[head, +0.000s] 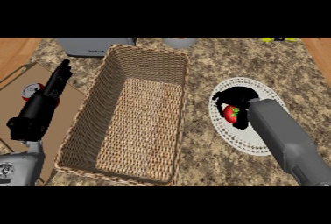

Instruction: Pick the tomato from the placemat and place it in the basket

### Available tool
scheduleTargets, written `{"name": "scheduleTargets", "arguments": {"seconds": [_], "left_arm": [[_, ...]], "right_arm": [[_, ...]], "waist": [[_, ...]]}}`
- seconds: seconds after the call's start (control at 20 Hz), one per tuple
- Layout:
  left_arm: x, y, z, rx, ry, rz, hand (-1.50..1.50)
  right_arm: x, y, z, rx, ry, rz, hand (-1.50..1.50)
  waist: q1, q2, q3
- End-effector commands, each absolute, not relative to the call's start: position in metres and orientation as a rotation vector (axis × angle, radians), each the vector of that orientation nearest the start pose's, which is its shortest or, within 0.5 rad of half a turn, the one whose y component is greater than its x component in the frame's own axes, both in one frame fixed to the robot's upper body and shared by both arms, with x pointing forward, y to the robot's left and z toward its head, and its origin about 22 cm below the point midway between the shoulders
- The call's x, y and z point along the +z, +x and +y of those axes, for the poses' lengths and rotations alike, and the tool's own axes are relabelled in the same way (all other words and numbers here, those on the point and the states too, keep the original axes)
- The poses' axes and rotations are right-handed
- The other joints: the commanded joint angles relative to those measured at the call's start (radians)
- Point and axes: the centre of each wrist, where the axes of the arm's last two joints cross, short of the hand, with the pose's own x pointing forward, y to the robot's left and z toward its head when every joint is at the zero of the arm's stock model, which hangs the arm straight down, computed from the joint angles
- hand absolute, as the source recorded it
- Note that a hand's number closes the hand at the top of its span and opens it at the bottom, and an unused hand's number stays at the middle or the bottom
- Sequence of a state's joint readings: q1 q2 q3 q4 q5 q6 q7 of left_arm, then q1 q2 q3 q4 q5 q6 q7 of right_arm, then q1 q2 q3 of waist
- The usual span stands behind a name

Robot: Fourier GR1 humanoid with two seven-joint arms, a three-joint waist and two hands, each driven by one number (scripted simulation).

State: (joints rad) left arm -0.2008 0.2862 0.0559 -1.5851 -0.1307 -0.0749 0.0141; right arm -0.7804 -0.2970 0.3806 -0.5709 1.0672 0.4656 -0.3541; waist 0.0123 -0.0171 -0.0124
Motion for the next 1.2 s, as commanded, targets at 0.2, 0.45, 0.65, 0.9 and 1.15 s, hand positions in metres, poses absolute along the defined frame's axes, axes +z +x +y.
{"name": "scheduleTargets", "arguments": {"seconds": [0.2,0.45,0.65,0.9,1.15], "left_arm": [[0.07,0.289,0.287,-0.386,0.299,-1.713,0.0],[0.061,0.275,0.3,-0.317,0.334,-1.672,0.0],[0.069,0.273,0.316,-0.328,0.344,-1.671,0.0],[0.064,0.271,0.312,-0.318,0.359,-1.674,0.0],[0.063,0.27,0.314,-0.311,0.335,-1.669,0.0]], "right_arm": [[-0.019,0.381,-0.231,1.801,-0.46,-0.962,1.5],[0.001,0.378,-0.285,1.355,-0.9,-0.948,1.5],[0.01,0.364,-0.285,1.153,-1.036,-1.084,1.5],[0.073,0.373,-0.264,0.809,-0.977,-1.519,1.5],[0.135,0.361,-0.22,0.644,-0.721,-1.823,1.5]], "waist": [[-0.015,0.017,0.012],[-0.086,-0.008,0.011],[-0.08,-0.009,0.01],[-0.092,-0.012,0.012],[-0.088,-0.017,0.01]]}}
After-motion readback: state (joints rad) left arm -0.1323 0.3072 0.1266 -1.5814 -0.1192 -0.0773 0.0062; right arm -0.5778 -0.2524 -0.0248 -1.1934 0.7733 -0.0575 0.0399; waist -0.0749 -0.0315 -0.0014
